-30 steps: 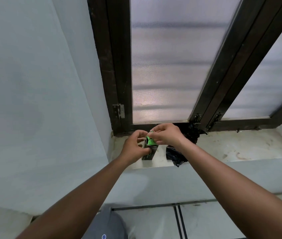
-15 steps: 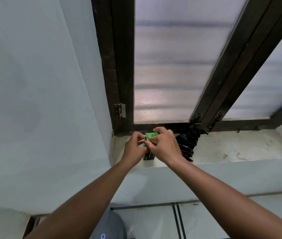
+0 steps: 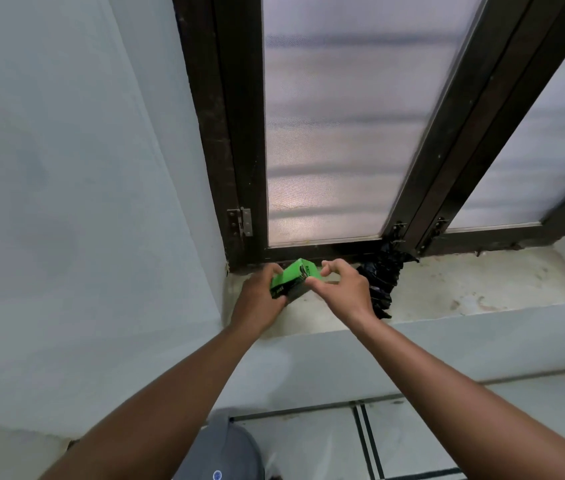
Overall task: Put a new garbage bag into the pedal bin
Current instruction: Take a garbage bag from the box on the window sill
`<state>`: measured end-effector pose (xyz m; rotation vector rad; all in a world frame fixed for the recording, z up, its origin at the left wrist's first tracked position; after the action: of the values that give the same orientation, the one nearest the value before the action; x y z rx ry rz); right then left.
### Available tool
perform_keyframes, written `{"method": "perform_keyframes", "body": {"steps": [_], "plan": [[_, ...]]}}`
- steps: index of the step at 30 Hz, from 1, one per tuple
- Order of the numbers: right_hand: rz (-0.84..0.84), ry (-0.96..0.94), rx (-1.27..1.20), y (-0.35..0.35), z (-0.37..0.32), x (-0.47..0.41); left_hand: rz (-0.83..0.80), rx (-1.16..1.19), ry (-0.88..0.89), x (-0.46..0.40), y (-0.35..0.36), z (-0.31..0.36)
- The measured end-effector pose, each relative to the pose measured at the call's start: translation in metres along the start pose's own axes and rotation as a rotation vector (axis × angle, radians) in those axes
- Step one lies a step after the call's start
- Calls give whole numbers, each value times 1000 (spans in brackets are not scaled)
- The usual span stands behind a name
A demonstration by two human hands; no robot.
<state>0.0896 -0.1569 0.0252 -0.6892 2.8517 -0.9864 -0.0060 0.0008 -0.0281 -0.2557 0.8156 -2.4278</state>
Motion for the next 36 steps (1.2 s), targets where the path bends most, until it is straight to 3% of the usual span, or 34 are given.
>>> {"method": "perform_keyframes", "body": {"steps": [4,11,13,16,19,22,25,27,29,32,36], "plan": [[-46,109,-21,1,6,-6,37,-508,30,-6,-14,0],[34,107,194,-14,35,-18,83,-852,70,-12,-12,-8],[56,82,429,-20,48,-24,100,-844,81,-9,-10,-8],[-69,99,802,-22,68,-24,120,-686,135,-5,-2,-2],[-161,113,857,-20,86,-19,76,-478,233,1,8,10],[-259,163,592,-24,86,-12,-134,-193,230,8,17,21],[-464,332,-78,-39,65,4,-482,161,135,17,22,35],[-596,398,-427,-52,53,15,-647,263,113,23,24,43],[-642,402,-563,-63,45,23,-654,373,93,23,27,49],[-555,433,-686,-69,46,34,-523,603,0,19,30,59],[-580,377,-803,-66,61,54,-369,629,-99,21,27,70]]}}
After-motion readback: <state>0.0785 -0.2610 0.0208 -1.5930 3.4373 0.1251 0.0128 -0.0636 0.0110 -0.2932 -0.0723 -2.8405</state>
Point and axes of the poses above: each hand's wrist, its own x-axis away from the middle knuckle, its own y-axis out of the palm, z = x × y, the point moved 1 cm from there along -x, towards the middle knuckle, and after that the axes turned 6 degrees about x, right-handed, at the moved point
